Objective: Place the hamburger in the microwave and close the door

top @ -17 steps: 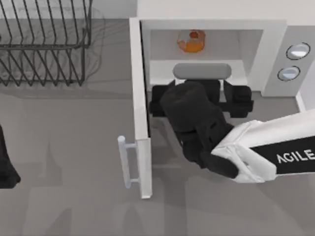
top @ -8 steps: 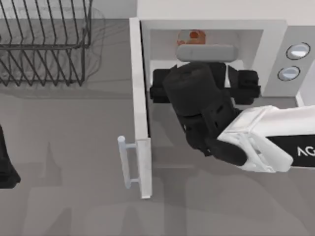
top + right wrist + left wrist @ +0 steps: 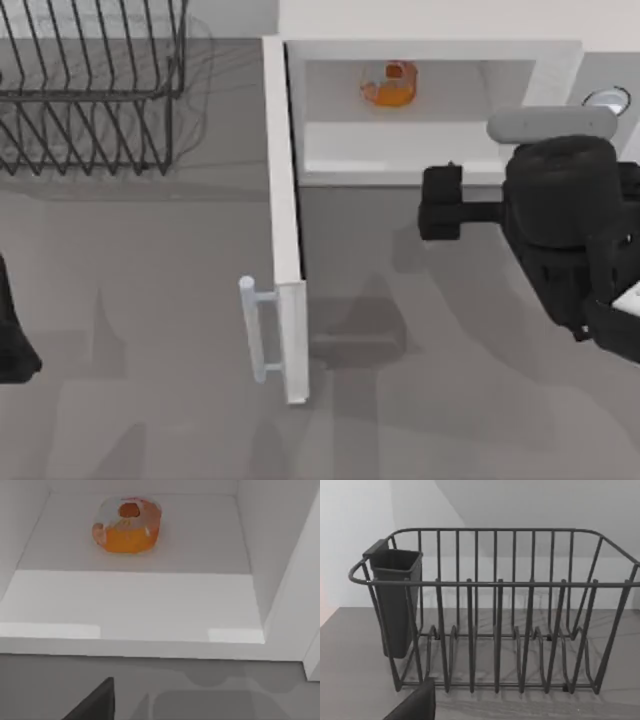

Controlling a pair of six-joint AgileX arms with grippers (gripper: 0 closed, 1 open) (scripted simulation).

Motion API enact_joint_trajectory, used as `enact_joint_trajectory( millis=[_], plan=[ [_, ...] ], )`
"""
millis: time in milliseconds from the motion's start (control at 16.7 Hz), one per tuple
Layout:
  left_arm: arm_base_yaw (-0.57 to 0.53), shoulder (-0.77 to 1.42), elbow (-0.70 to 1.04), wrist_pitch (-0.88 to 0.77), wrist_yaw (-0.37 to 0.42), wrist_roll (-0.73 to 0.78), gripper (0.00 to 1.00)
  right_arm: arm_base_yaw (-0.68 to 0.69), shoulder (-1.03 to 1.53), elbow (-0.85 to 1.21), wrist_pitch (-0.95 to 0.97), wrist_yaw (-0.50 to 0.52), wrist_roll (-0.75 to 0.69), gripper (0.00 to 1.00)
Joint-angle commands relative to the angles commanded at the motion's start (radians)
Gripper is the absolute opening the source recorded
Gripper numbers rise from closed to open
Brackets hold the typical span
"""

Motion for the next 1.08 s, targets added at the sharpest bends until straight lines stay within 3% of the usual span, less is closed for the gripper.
enact_joint_trajectory(
  millis=[540,840,1080],
  plan=[
    [0.0,0.0,0.0,0.0,0.0,0.0,1.0,-0.393,-0.967,-0.544,-0.17,-0.441,-0.154,1.0],
    [0.0,0.0,0.0,0.0,0.0,0.0,1.0,-0.577,-1.365,-0.674,-0.256,-0.546,-0.26,1.0],
    [0.0,0.0,0.0,0.0,0.0,0.0,1.0,-0.649,-1.496,-0.694,-0.284,-0.568,-0.312,1.0]
  ],
)
